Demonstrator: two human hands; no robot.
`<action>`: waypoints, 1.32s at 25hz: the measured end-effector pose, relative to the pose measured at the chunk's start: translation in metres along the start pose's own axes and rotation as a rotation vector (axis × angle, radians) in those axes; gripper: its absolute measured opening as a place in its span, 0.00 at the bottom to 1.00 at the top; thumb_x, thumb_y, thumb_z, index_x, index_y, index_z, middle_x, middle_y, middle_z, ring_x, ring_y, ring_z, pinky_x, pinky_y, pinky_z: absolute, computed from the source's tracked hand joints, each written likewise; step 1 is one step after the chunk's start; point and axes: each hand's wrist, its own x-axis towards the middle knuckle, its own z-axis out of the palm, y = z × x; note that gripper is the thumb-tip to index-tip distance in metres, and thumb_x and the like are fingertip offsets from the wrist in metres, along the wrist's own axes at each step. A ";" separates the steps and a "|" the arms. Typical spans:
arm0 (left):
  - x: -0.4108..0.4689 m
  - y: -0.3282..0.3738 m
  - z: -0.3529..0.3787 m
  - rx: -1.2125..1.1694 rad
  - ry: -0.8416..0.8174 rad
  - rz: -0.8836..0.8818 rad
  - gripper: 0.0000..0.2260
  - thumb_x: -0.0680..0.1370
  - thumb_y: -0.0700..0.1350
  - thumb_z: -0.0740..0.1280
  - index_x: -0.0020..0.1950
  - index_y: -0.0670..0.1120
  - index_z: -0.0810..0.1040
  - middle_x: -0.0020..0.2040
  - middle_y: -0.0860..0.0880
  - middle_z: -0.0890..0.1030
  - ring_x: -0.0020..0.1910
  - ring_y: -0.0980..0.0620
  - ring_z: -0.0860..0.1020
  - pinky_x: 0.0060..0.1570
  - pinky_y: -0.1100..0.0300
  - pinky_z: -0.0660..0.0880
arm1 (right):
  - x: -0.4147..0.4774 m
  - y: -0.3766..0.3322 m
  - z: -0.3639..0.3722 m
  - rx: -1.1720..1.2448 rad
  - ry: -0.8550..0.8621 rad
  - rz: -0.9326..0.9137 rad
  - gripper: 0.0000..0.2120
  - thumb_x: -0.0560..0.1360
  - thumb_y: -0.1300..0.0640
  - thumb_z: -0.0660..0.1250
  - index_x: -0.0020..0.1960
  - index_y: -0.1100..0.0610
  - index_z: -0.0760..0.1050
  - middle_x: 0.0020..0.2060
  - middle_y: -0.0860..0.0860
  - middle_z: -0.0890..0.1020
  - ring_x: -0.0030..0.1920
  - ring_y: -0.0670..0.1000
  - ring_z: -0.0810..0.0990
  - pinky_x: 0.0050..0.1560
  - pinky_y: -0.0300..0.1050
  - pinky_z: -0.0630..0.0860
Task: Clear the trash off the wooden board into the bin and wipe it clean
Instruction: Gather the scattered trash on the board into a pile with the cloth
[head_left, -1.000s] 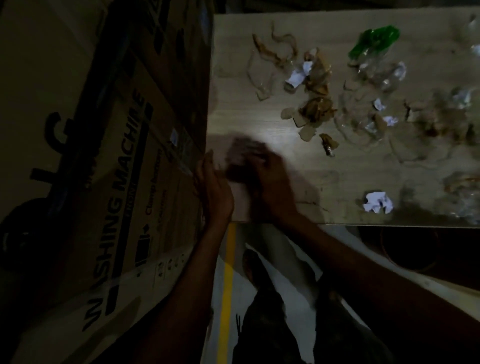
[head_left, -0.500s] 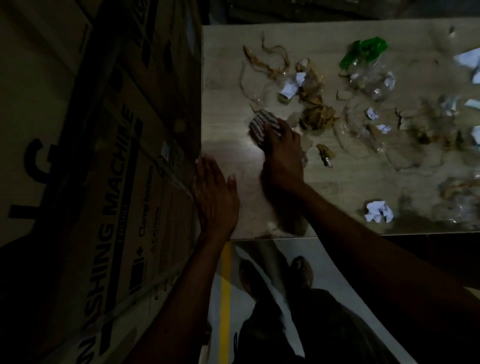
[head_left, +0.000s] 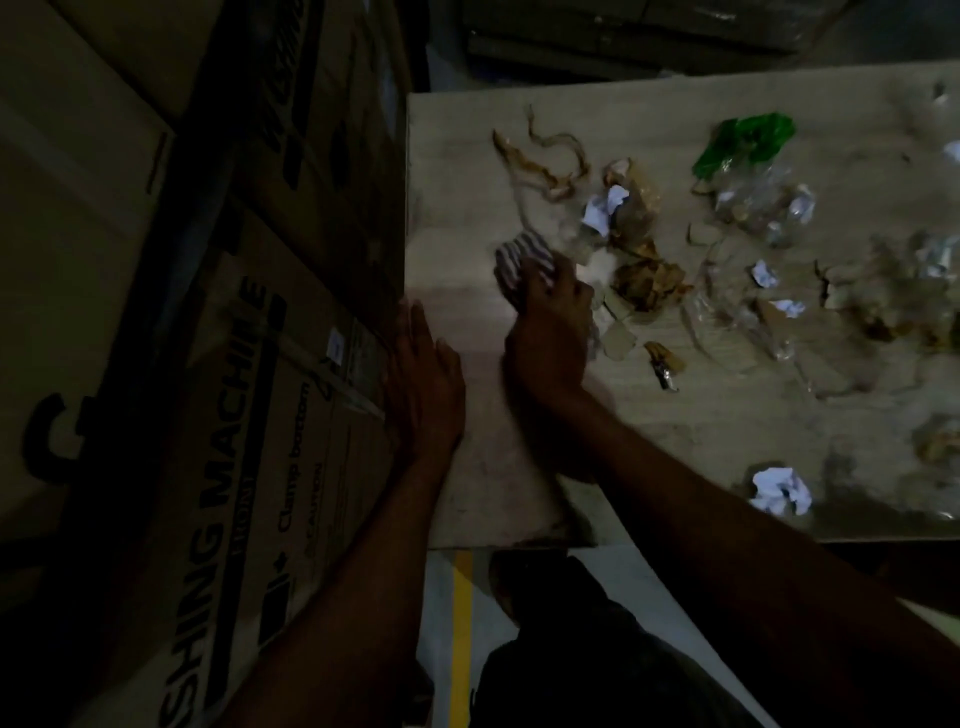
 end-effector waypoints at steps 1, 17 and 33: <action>0.002 -0.002 0.003 0.019 0.006 -0.010 0.27 0.82 0.51 0.50 0.80 0.43 0.61 0.80 0.43 0.61 0.72 0.41 0.69 0.67 0.48 0.69 | -0.001 -0.001 -0.004 0.024 0.018 0.066 0.28 0.72 0.69 0.64 0.71 0.56 0.75 0.76 0.59 0.68 0.68 0.64 0.70 0.65 0.58 0.74; 0.146 0.037 0.053 0.289 -0.008 0.332 0.26 0.81 0.48 0.61 0.78 0.43 0.64 0.77 0.43 0.68 0.77 0.45 0.65 0.74 0.49 0.61 | 0.104 -0.047 0.020 0.261 0.221 -0.101 0.22 0.78 0.54 0.60 0.67 0.60 0.80 0.69 0.64 0.76 0.65 0.65 0.73 0.63 0.54 0.74; 0.131 0.053 0.032 0.224 -0.071 0.439 0.20 0.82 0.44 0.59 0.74 0.46 0.70 0.73 0.43 0.72 0.72 0.41 0.69 0.71 0.45 0.66 | 0.071 0.033 -0.028 0.042 0.143 -0.032 0.23 0.78 0.56 0.71 0.72 0.54 0.75 0.72 0.59 0.72 0.68 0.62 0.70 0.64 0.52 0.73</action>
